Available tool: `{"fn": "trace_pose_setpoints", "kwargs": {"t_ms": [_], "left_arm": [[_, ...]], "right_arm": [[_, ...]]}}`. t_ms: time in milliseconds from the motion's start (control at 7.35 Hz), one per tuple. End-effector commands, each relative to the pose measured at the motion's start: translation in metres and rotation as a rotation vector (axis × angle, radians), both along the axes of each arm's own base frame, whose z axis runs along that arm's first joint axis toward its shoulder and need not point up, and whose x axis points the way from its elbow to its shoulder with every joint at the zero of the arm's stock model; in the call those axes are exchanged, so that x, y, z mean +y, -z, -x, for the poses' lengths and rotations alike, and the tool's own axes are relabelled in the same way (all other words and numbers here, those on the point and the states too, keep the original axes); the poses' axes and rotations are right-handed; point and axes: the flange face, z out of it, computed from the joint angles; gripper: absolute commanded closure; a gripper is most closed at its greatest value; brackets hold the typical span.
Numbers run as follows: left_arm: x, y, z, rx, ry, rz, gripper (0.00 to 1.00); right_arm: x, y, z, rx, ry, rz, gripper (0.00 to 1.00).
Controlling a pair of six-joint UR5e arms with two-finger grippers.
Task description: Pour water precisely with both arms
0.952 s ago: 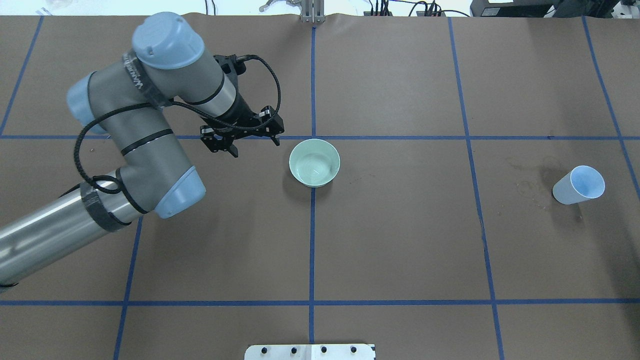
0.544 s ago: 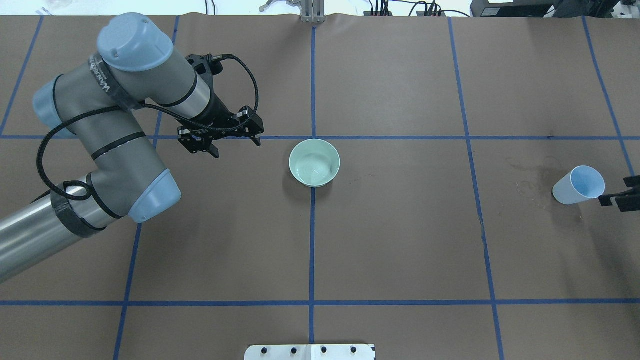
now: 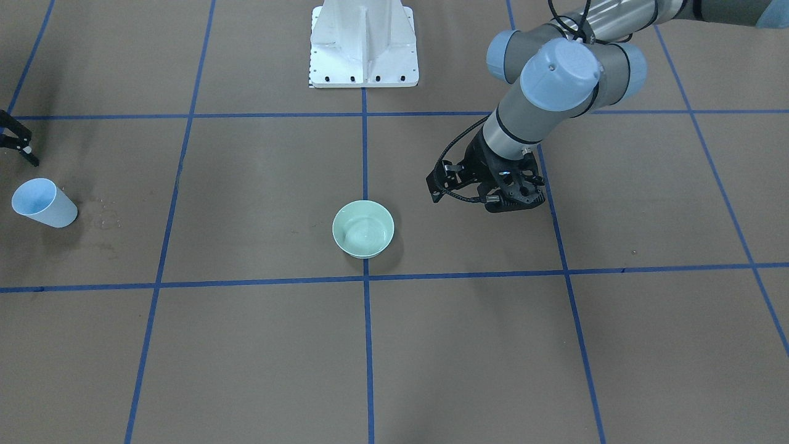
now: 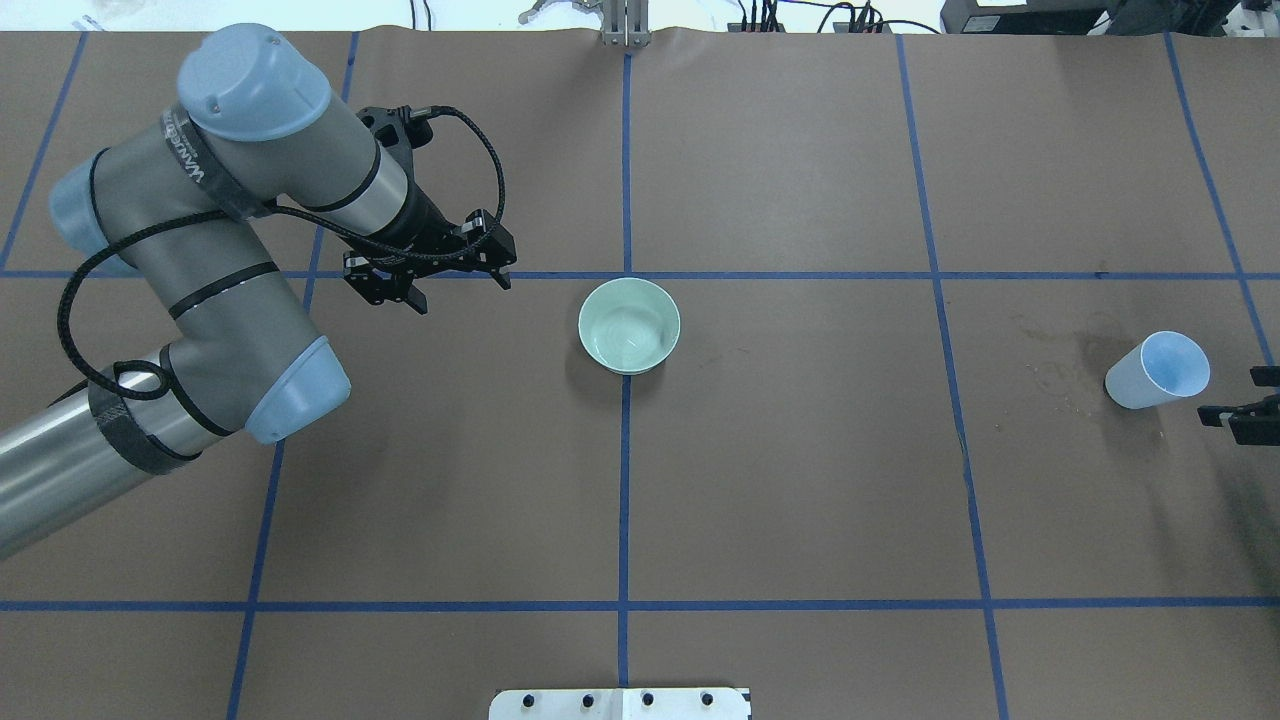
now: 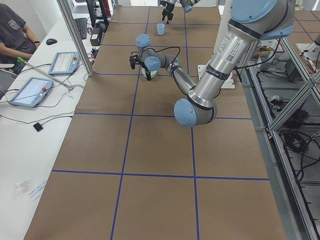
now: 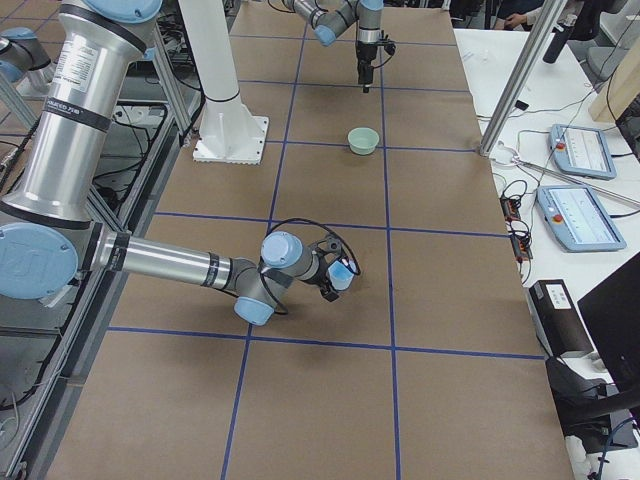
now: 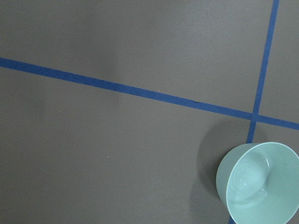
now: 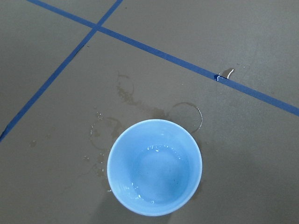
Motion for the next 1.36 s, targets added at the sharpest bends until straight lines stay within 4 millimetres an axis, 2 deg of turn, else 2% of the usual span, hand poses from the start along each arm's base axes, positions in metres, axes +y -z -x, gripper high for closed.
{"fn": "trace_pose_setpoints", "kwargs": {"t_ms": [0, 272, 408, 680, 1224], "left_arm": [[0.002, 0.004, 0.004, 0.008, 0.003, -0.005, 0.00], [0.003, 0.003, 0.005, 0.008, 0.005, -0.002, 0.00], [0.008, -0.003, 0.010, 0.005, 0.005, 0.001, 0.00], [0.010, -0.006, 0.011, 0.004, 0.004, 0.002, 0.00], [0.010, -0.009, 0.010, -0.001, 0.001, -0.001, 0.00]], "right_arm": [[0.002, -0.005, 0.018, 0.016, 0.007, -0.018, 0.01], [0.003, -0.005, 0.038, 0.039, 0.017, -0.039, 0.01], [-0.004, 0.000, 0.049, 0.048, 0.005, -0.064, 0.01], [-0.021, -0.004, 0.072, 0.039, 0.004, -0.055, 0.01], [-0.029, 0.000, 0.077, 0.035, 0.001, -0.076, 0.03]]}}
